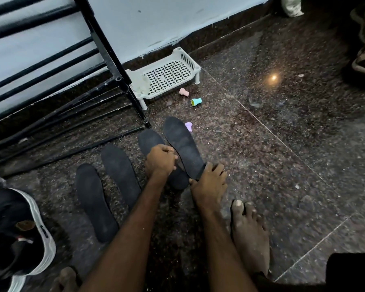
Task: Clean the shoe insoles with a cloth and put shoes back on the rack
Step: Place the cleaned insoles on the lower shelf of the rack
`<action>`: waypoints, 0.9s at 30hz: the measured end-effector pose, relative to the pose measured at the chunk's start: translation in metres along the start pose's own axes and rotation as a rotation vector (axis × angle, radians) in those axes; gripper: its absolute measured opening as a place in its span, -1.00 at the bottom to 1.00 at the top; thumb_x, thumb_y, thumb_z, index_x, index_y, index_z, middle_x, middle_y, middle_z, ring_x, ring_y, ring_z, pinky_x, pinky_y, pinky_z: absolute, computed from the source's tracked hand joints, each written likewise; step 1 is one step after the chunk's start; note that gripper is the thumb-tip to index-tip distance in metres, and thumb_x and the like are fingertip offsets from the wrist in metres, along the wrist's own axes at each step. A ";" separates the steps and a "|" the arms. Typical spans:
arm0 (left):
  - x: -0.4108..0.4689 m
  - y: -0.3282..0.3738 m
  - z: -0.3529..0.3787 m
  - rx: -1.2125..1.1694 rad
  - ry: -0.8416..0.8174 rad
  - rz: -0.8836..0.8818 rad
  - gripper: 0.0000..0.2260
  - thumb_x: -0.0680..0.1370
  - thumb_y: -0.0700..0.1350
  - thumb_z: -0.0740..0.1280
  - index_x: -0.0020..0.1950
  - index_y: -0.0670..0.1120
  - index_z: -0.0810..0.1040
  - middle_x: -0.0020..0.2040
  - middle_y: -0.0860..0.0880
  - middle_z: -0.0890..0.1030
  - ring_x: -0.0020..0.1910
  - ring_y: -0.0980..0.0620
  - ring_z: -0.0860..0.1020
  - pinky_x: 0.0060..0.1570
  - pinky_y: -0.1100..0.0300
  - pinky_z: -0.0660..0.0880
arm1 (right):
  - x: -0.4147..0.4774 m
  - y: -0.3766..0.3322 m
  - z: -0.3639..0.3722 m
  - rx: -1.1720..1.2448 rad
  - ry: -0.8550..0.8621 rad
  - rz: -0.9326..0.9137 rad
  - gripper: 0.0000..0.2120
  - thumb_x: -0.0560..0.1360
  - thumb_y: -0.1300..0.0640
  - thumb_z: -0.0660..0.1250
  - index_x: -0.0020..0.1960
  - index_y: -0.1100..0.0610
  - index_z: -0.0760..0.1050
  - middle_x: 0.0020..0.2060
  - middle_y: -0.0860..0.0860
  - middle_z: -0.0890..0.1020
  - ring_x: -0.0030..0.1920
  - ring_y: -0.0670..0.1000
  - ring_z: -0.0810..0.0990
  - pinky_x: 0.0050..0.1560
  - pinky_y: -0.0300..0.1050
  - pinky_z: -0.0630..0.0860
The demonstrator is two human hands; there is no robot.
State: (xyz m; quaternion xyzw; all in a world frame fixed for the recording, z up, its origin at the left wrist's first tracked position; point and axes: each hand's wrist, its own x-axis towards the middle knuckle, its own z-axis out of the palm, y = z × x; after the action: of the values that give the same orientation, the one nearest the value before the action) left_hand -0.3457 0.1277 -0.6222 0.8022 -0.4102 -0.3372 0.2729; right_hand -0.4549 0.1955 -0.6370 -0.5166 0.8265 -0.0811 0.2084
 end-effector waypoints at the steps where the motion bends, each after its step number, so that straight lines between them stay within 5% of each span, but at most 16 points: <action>1: -0.002 0.000 0.001 0.001 -0.006 -0.010 -0.82 0.53 -0.17 0.25 -0.21 0.02 0.58 -0.32 0.11 0.68 -0.53 0.03 0.60 -0.23 0.08 0.64 | 0.003 0.018 0.012 0.071 -0.015 0.039 -0.40 0.43 -0.12 0.44 0.35 0.07 0.30 0.35 0.10 0.29 0.32 0.16 0.31 0.18 0.16 0.44; 8: -0.021 0.003 0.013 0.057 -0.304 -0.106 -0.82 0.62 -0.09 0.25 -0.04 -0.14 0.60 -0.22 -0.02 0.71 -0.54 0.01 0.52 -0.59 0.28 0.39 | -0.010 0.041 -0.004 0.258 -0.056 0.162 -0.50 0.42 -0.07 0.46 0.23 0.13 0.40 0.25 0.11 0.33 0.29 0.19 0.31 0.19 0.17 0.42; 14: -0.037 0.007 0.034 -0.089 -0.454 -0.263 -0.79 0.67 -0.10 0.21 0.12 -0.25 0.49 0.01 -0.13 0.69 -0.62 0.09 0.51 -0.64 0.32 0.38 | -0.017 0.053 -0.004 0.324 -0.039 0.171 -0.58 0.44 0.02 0.46 0.20 0.14 0.42 0.21 0.13 0.42 0.23 0.20 0.42 0.19 0.10 0.43; 19: -0.031 -0.003 0.040 0.005 -0.250 -0.177 -0.83 0.59 -0.09 0.32 -0.01 -0.19 0.59 -0.26 -0.06 0.69 -0.69 0.16 0.44 -0.67 0.39 0.25 | -0.009 0.045 -0.008 0.495 -0.083 0.267 -0.64 0.50 0.00 0.39 0.17 0.19 0.44 0.04 0.19 0.64 0.12 0.23 0.60 0.11 0.02 0.49; 24: -0.028 -0.010 0.040 0.182 -0.221 -0.143 -0.83 0.49 -0.01 0.34 -0.06 -0.10 0.59 -0.25 -0.03 0.70 -0.45 -0.03 0.64 -0.32 0.15 0.61 | -0.002 0.033 -0.007 0.539 -0.096 0.403 -0.63 0.49 -0.02 0.40 0.18 0.18 0.48 0.08 0.19 0.63 0.15 0.22 0.58 0.09 -0.04 0.45; 27: -0.030 -0.007 0.040 0.185 -0.271 -0.127 -0.86 0.50 -0.05 0.35 -0.10 -0.12 0.59 -0.23 -0.05 0.71 -0.39 -0.06 0.67 -0.49 0.20 0.54 | 0.003 0.031 -0.003 0.765 -0.118 0.510 -0.71 0.50 0.06 0.41 0.13 0.20 0.54 0.03 0.15 0.65 0.10 0.16 0.61 -0.08 -0.18 0.37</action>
State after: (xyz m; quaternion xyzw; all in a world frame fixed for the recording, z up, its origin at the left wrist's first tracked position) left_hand -0.3865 0.1503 -0.6429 0.7952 -0.4211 -0.4198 0.1184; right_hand -0.4827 0.2066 -0.6459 -0.1866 0.8245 -0.2971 0.4439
